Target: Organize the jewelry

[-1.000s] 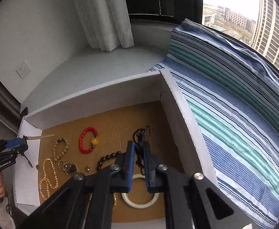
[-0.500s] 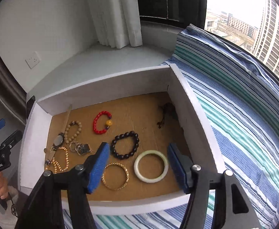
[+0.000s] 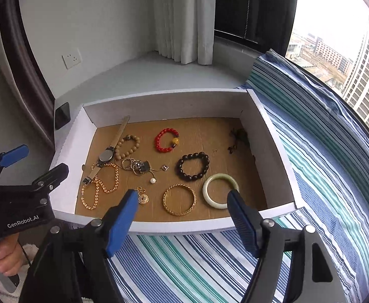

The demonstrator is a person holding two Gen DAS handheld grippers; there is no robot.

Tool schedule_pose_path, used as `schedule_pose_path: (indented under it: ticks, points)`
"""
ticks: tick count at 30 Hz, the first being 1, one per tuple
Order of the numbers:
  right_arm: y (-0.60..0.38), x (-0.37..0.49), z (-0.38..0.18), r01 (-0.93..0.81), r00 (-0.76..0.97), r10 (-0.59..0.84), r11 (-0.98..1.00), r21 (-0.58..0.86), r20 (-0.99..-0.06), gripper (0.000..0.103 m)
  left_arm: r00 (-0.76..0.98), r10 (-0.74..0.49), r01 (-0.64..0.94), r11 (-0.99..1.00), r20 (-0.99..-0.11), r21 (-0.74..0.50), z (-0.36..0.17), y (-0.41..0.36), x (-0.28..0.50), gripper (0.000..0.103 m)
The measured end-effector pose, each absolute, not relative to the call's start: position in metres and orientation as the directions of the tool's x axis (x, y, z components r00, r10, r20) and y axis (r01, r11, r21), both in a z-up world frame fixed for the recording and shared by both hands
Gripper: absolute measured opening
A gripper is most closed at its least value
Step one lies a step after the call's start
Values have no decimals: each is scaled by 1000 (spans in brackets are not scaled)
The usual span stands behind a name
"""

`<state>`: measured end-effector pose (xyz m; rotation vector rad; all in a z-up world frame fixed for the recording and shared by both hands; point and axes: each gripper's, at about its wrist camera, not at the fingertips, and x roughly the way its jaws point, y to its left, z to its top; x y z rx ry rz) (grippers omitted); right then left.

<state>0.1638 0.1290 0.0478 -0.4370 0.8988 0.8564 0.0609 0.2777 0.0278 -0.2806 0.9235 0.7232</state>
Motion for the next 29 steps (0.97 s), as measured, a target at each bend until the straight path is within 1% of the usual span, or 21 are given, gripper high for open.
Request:
schedule_pose_path:
  ticks: [5, 8, 12, 16, 20, 26, 29]
  points:
    - [132, 154, 52, -803, 347, 456, 595, -8, -819, 75, 395, 423, -682, 730, -815, 48, 30, 279, 58, 102]
    - [136, 149, 53, -809, 355, 453, 587, -26, -818, 75, 398, 434, -686, 726, -809, 52, 32, 279, 57, 102]
    - [140, 149, 52, -809, 351, 453, 587, -23, -819, 76, 403, 440, -693, 720, -802, 47, 34, 282, 55, 103]
    - [142, 151, 50, -805, 349, 450, 592, -17, -822, 76, 414, 416, -697, 717, -810, 13, 33, 287, 54, 102]
    - [143, 152, 48, -803, 348, 446, 596, -16, -824, 76, 395, 455, -700, 712, -798, 59, 32, 285, 57, 102]
    - [142, 154, 44, -800, 344, 441, 601, -12, -829, 76, 416, 474, -698, 713, -776, 61, 33, 282, 56, 102]
    - [142, 155, 44, -797, 344, 441, 604, -10, -829, 76, 406, 502, -718, 693, -763, 74, 34, 283, 54, 102]
